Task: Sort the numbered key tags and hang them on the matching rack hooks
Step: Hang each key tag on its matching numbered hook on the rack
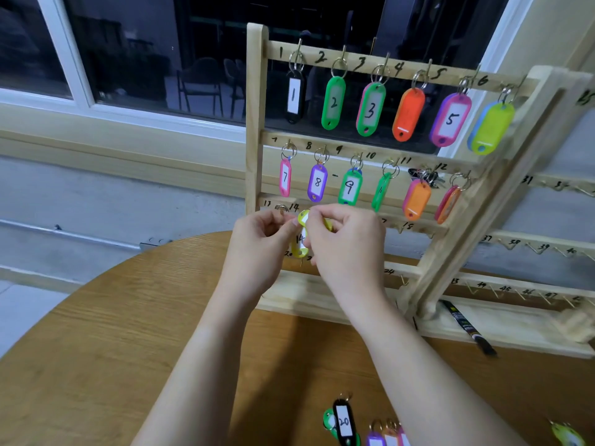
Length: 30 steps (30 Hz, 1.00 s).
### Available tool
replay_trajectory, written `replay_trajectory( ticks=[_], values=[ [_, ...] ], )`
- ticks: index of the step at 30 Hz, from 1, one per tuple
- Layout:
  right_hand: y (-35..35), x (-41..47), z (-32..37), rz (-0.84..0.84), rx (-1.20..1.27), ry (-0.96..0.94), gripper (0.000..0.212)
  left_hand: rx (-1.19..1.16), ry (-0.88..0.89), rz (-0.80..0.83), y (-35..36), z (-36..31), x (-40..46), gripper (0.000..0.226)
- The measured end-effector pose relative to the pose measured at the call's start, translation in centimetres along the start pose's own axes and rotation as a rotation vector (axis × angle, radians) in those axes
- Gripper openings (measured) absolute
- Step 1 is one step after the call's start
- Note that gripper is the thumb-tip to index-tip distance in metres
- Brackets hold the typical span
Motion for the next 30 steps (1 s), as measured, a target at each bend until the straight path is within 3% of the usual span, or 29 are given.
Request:
replay_trajectory(
  ticks=[5,11,20,25,30],
  values=[
    [-0.9,-0.1,0.0,-0.028,0.028,-0.012,0.017,0.013,-0.016,0.004,-0.1,0.0,0.0,0.018],
    [-0.3,-0.6,-1.4,0.067,0.076,0.046,0.016,0.035,-0.052,-0.001,-0.4,0.2,0.0,0.022],
    [-1.0,-1.4,-1.5,0.074,0.118,0.053,0.016,0.169,-0.120,-0.066,-1.4,0.1,-0.2,0.011],
    [-1.4,-1.7,-1.9,0.058,0.209,0.080,0.015,0.409,-0.027,-0.222,-2.4,-2.1,-1.1,0.015],
    [-1.5,-1.8,-1.9,0.073,0.221,0.077,0.014,0.384,0.106,-0.068,-0.5,-3.6,-1.8,0.017]
  ],
)
Point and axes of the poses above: each hand's wrist, its own x-axis towards the middle knuckle, its own y-axis out of the palm, z = x × y, the point moved 10 cm from there along x, towards the middle knuckle, and after that the axes turned 15 degrees about -y, right-handed, at the moved point
